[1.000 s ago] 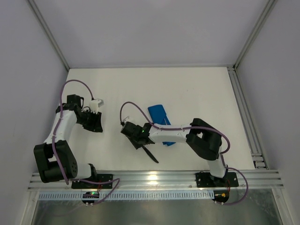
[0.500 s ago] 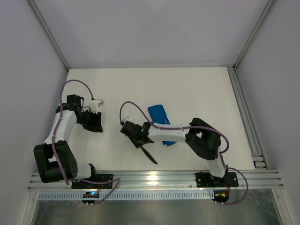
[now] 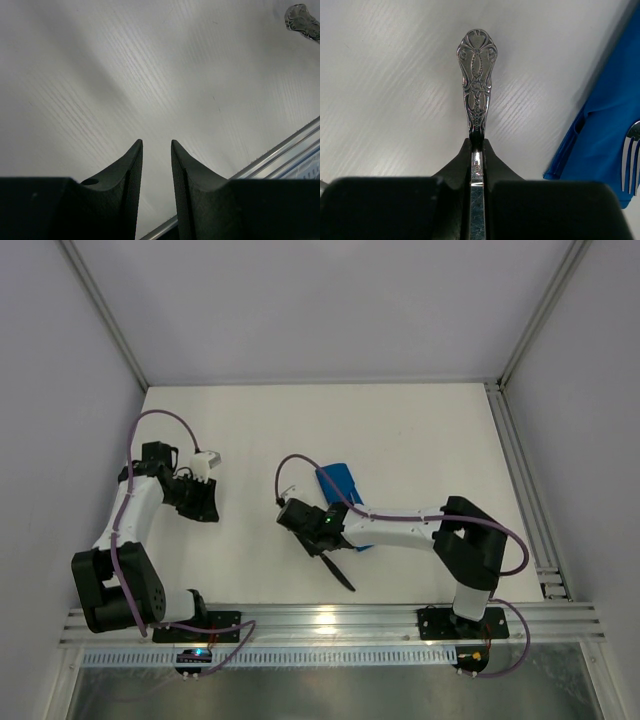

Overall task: Fold the napkin into a case and place the utensils inside
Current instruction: Pick up the knife from the center of the board, then insert the knife into the folded napkin.

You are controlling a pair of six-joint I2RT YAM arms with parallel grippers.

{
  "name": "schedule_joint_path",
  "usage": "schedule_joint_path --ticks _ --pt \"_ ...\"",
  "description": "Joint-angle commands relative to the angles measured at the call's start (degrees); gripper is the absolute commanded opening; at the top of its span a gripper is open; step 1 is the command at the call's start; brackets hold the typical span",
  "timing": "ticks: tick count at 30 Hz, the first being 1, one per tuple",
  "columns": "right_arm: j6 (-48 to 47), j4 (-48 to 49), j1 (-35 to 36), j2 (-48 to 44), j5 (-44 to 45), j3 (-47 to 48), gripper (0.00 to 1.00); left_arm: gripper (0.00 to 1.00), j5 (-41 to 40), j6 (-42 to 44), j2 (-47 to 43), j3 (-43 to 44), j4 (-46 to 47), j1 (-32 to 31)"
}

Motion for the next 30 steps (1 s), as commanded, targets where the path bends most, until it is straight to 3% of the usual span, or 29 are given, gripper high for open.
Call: schedule_joint_path --ticks 1,10,20,30 --pt "0.78 1.19 -0.34 -3.81 2.01 -0.76 0.04 0.31 1.49 1.02 -1.4 0.72 -0.62 0.39" --pt "0.78 -2.05 -2.01 -8.02 2.36 -1.2 0.04 0.3 1.58 1.1 -1.4 0.72 -0.8 0.39" --pt "1.92 -10.75 -9.48 -17.16 1.48 -4.8 0.04 0.3 1.84 1.01 -0.88 1.59 -1.06 0.39" --pt "2.37 -7.07 -16.42 -19.46 -3.26 -11.75 0.04 0.3 2.37 1.02 -0.7 2.65 -1.67 0.39"
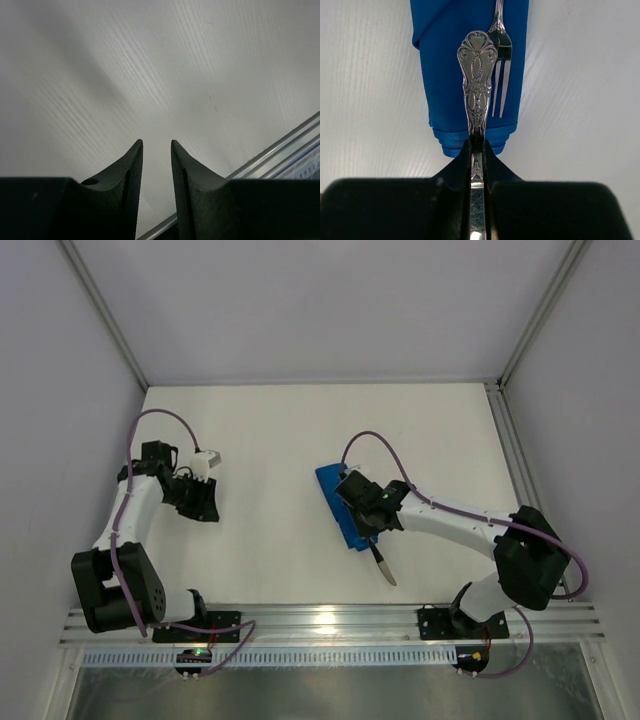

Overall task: Fold the napkin into a case and place the utensils inside
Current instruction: Insert the knife into the folded napkin.

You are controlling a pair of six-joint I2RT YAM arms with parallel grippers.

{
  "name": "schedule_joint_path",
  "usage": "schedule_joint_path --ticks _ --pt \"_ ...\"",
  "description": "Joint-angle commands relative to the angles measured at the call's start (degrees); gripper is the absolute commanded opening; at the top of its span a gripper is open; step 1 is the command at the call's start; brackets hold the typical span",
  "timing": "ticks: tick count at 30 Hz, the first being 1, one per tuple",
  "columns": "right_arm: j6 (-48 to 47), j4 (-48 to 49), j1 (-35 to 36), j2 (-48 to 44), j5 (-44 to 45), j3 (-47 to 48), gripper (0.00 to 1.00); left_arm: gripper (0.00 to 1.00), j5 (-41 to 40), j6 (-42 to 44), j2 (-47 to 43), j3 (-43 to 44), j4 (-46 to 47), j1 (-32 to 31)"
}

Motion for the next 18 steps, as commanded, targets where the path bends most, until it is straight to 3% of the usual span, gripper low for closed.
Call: schedule_joint_path --ticks 1,18 --pt "0.01 2.59 -0.91 -0.73 -2.37 0.53 0.04 0.3 2.02 0.88 -0.61 2.26 -0.8 0.39" --pt "-4.65 4.8 -4.86 12.63 -7.64 10.45 0.04 0.31 1.67 1.23 -1.05 2.61 -1.24 0.48"
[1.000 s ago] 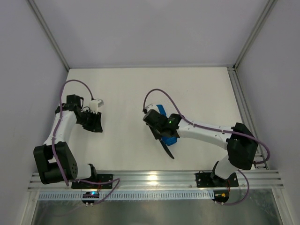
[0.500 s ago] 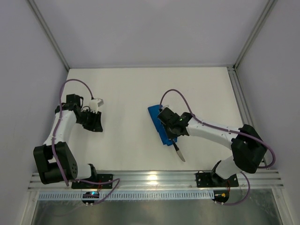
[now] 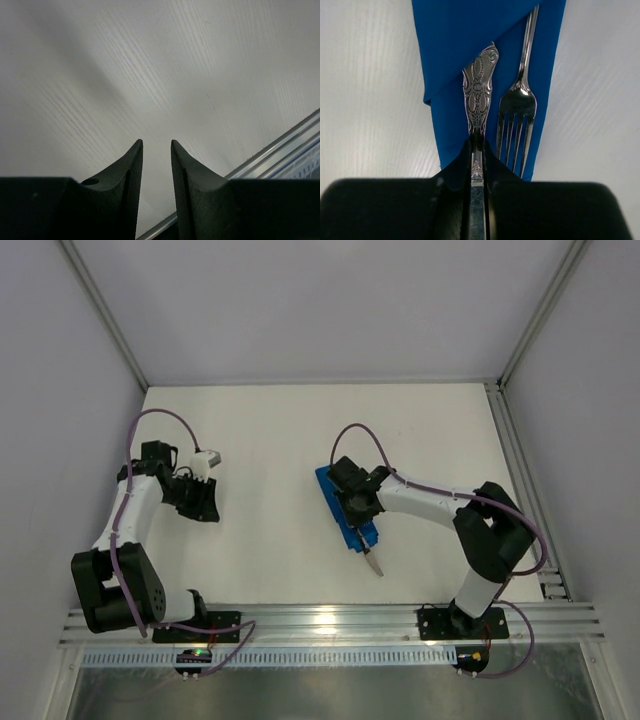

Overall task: Fold the napkin into a case and place the utensils inside
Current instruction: Insert the knife into the folded napkin.

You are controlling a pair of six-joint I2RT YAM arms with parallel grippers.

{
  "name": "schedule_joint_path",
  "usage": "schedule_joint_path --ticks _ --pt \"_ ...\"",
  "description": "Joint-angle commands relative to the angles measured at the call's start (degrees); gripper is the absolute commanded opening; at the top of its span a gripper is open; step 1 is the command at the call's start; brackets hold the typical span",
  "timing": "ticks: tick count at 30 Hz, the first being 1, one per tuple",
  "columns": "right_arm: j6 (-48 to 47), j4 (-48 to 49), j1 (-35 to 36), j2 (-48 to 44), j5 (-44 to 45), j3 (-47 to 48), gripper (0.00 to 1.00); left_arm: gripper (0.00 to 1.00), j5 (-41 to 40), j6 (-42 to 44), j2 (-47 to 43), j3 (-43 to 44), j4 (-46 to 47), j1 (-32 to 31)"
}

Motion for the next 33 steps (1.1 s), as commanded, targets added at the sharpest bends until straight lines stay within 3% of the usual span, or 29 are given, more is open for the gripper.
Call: schedule_joint_path --ticks 1,25,27,28,33 --pt "-2.25 1.03 -0.3 1.4 -1.11 5.54 0.04 0.3 1.08 0.97 -1.05 2.19 -0.85 0.37" --pt "-5.5 4.2 -5.75 15.38 -3.74 18.91 0.04 0.3 0.2 1.41 -0.7 2.02 -1.02 0.37" --pt "-5.5 2.97 -5.66 15.56 -4.18 19.7 0.14 0.3 0.11 1.59 -0.79 2.02 -1.11 0.37" --pt "-5.24 2.44 -5.66 15.12 -4.19 19.79 0.26 0.3 0.11 1.76 -0.79 1.93 -1.11 0.37" --pt "-5.07 -0.9 -4.08 6.8 -0.5 18.21 0.37 0.3 0.37 1.85 -0.35 1.75 -1.11 0.37"
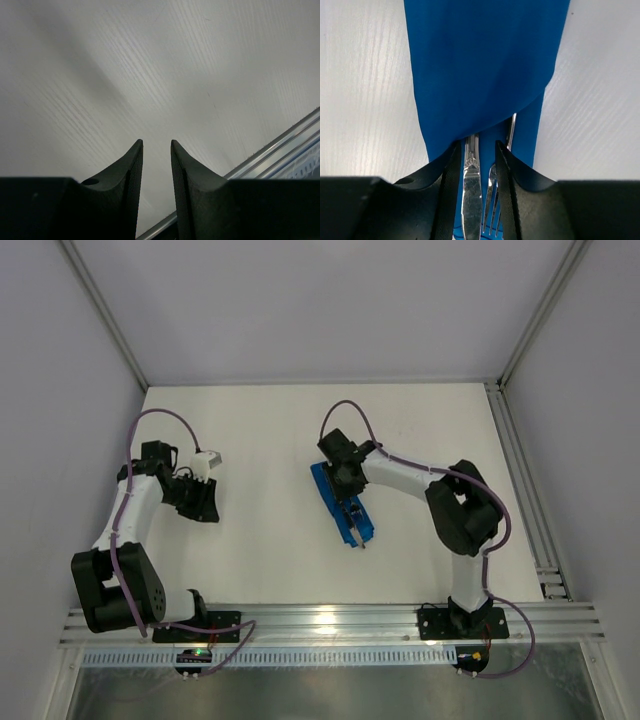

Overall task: Fold the napkin into a case and place the utensils inside
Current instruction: Insert the knife into the folded napkin.

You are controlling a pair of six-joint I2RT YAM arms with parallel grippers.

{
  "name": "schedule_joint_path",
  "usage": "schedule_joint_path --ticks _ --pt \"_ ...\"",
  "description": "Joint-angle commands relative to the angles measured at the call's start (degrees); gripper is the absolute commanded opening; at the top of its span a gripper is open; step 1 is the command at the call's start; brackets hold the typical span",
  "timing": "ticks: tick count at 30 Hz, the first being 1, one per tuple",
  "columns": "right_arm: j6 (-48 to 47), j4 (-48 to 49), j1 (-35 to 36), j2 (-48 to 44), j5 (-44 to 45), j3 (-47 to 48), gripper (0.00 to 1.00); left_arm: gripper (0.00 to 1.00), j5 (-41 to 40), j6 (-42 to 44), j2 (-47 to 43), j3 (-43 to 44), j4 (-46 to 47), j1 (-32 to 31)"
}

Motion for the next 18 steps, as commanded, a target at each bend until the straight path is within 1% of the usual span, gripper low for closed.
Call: schedule_joint_path --ticks 1,3,4,7,8,10,11,12,14,15,18 --pt "0.2 -2.63 1.54 -9.2 3.7 0.42 0.38 0.3 0.48 0.87 -0.26 1.64 -0.65 0.37" --pt "1.08 -3.77 2.94 -12.63 4.93 -1.78 0.4 0.3 0.74 0.87 -0.17 1.64 -0.56 0.37" --pt "1.52 -4.21 3.47 -16.13 5.72 -2.83 0.4 0.3 0.66 0.87 -0.17 1.64 -0.48 0.37" --pt "4.5 -5.27 5.67 -20.72 6.08 -9.59 0.4 0.3 0.83 0.78 -0.26 1.38 -0.22 0.37" --pt "5.29 -5.7 6.11 -23.17 6.17 -13.7 0.4 0.3 1.01 0.78 -0.26 1.29 -0.13 0.37" --pt "8.37 -6.14 7.6 -25.9 6.0 -17.5 0.4 0.3 1.1 0.69 0.0 1.03 0.05 0.37" --pt "10.03 -5.97 8.3 -26.61 5.47 -20.82 0.38 0.3 1.18 0.6 0.18 1.03 0.14 0.46" --pt "11.0 -5.8 9.53 -27.4 5.21 -22.34 0.35 0.3 1.36 0.6 0.61 0.94 0.05 0.37" --pt "12.41 -4.92 10.5 -29.16 3.81 -25.76 0.32 0.3 1.54 0.52 0.79 1.03 0.05 0.37" --pt "13.72 -4.57 10.68 -29.6 3.36 -26.82 0.31 0.3 1.62 0.52 0.79 0.85 0.05 0.37" --pt "15.66 -2.99 10.95 -31.19 2.13 -30.16 0.23 0.3 1.45 0.43 0.53 0.68 0.23 0.37"
